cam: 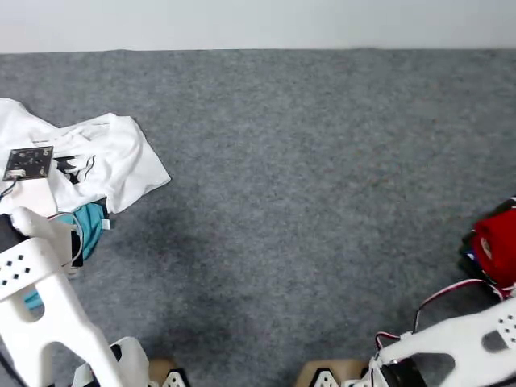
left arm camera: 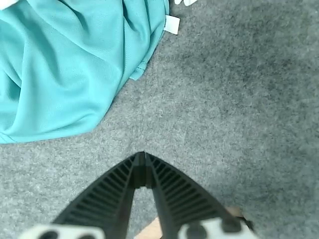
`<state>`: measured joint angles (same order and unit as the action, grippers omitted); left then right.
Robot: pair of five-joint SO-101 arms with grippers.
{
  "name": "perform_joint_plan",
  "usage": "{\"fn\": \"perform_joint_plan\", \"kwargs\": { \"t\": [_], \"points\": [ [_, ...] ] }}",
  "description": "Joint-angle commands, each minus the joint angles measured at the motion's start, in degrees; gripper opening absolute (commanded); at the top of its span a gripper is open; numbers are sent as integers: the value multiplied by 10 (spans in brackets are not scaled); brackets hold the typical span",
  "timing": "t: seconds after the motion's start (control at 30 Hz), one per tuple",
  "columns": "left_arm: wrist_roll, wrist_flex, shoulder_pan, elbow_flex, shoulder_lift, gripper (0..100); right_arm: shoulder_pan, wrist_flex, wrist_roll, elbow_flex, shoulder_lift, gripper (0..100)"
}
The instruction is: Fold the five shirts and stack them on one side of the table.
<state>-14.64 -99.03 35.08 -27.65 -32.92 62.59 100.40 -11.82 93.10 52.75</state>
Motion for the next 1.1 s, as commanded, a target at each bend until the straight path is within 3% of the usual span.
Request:
{"fn": "perform_joint_plan", "kwargs": {
  "t": [0.0,0.57,0.77,0.9,1.07],
  "points": [
    [1,-13,-4,19,-15,3,-5,22,4,33,-64,10],
    [4,-13,-4,51,-17,3,37,25,-44,31,-147,10],
    [4,-11,-4,53,-86,3,37,26,-44,26,-197,10],
    [4,-12,-14,41,-127,3,36,26,-47,-41,-276,10],
    [4,-11,-37,-2,-150,3,33,25,-69,-227,-432,10]
  ]
}}
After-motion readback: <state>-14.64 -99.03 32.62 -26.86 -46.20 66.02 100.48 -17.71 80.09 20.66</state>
